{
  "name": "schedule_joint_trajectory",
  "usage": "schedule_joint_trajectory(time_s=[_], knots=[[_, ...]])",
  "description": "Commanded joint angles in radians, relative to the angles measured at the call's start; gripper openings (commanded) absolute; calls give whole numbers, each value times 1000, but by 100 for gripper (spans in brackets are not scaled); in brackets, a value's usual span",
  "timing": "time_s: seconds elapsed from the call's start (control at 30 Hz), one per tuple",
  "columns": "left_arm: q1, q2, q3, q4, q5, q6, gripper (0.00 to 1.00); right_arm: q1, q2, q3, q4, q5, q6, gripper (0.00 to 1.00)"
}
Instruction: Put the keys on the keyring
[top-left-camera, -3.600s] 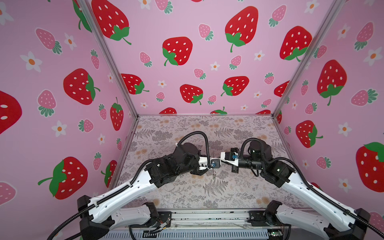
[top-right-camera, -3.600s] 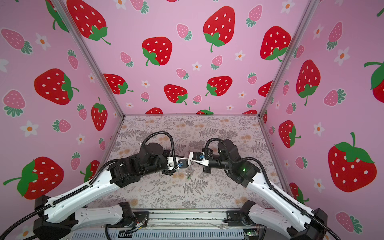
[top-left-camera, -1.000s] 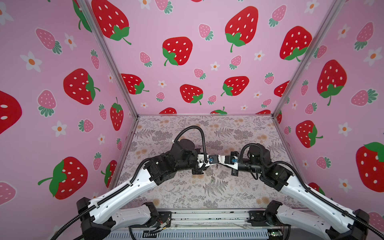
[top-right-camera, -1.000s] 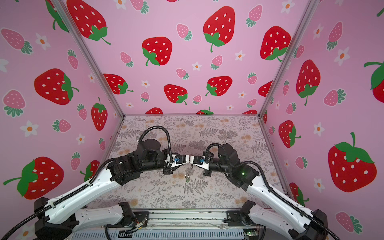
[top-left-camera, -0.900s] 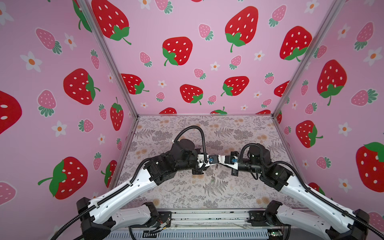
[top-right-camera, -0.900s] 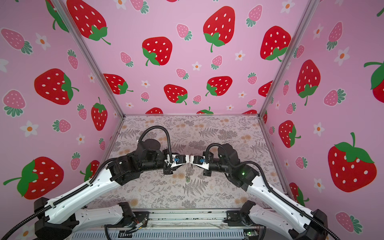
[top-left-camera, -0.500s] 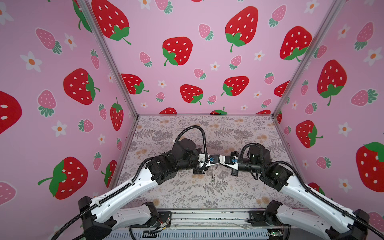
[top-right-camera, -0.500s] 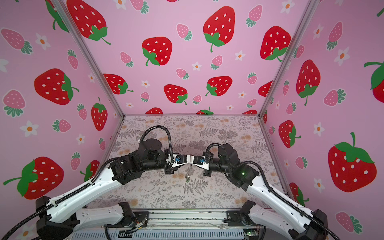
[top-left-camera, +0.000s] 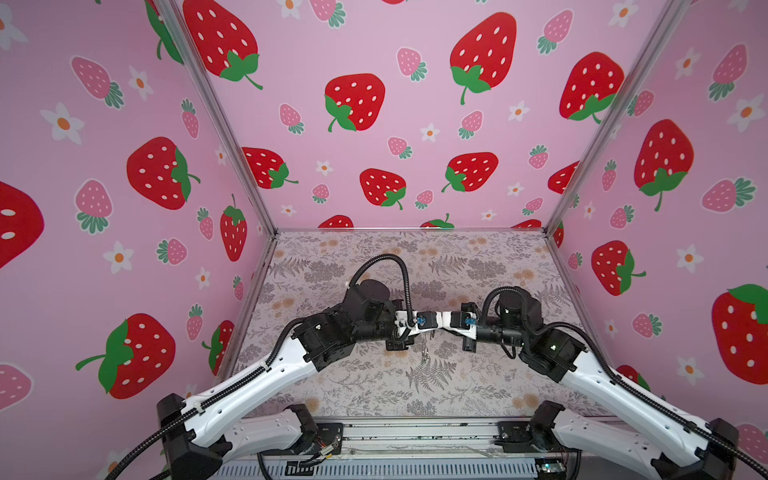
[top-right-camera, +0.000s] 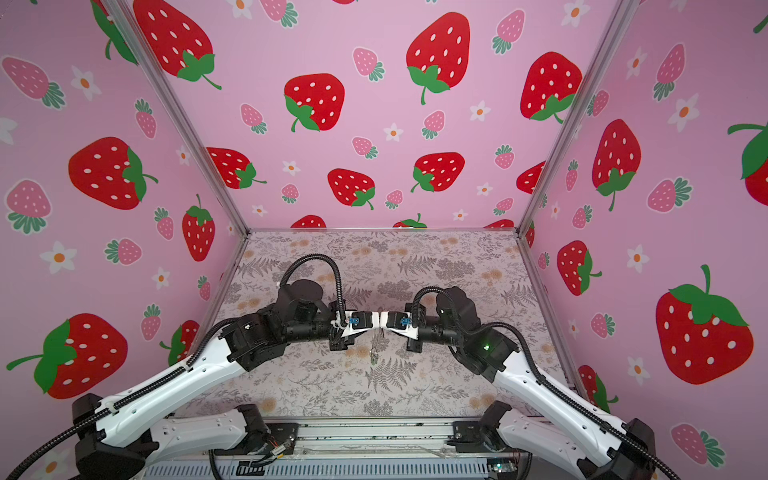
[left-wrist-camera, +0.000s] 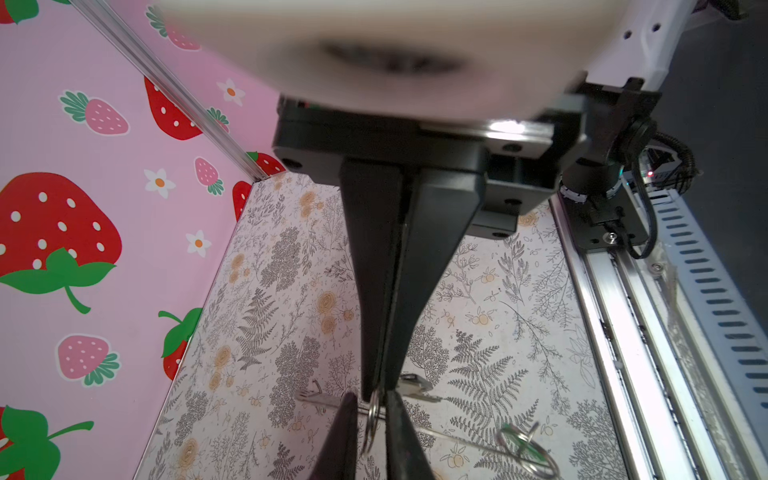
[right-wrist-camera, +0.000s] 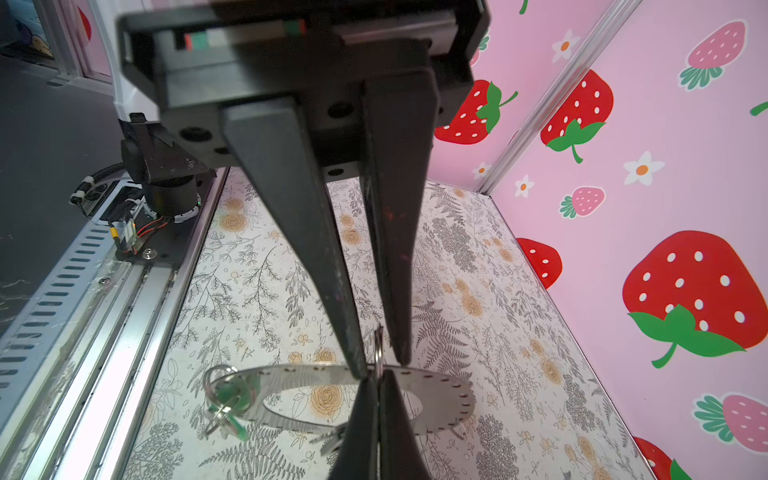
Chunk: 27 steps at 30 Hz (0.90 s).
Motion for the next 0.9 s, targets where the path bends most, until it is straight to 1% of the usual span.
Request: schedule_joint_trajectory(time_s=[0.0, 0.1, 0.13, 0.2, 0.3, 0.33, 0.37, 0.43, 0.53, 0.57, 0.7, 0.87], knots=[[8, -17, -2, 28, 36, 3, 11, -1, -18, 24, 39, -41, 2, 1], [11, -17, -1, 28, 41, 4, 7, -1, -18, 23, 37, -46, 1, 1], [12, -17, -1, 30, 44, 4, 3, -1, -18, 22, 37, -46, 0, 1], [12, -17, -4, 30, 48, 4, 0, 0, -18, 21, 39, -45, -4, 1], [15, -17, -5, 28, 50, 4, 0, -1, -53, 16, 56, -42, 3, 3], [15, -17, -4, 29, 50, 4, 0, -1, -55, 11, 63, -32, 7, 7], [17, -16, -6, 29, 51, 3, 0, -1, -58, 9, 65, -19, 9, 15], [24, -22, -8, 42, 54, -12, 0, -1, -66, -2, 63, 21, 19, 25], [44, -41, -26, 91, 65, -60, 0, -1, -98, -38, 85, 100, 54, 35], [51, -49, -32, 113, 67, -77, 0, -2, -109, -51, 97, 109, 79, 37], [72, -74, -60, 203, 89, -142, 0, -3, -136, -107, 180, 92, 165, 40], [80, -92, -83, 304, 106, -208, 0, -1, -111, -117, 224, 91, 218, 40]])
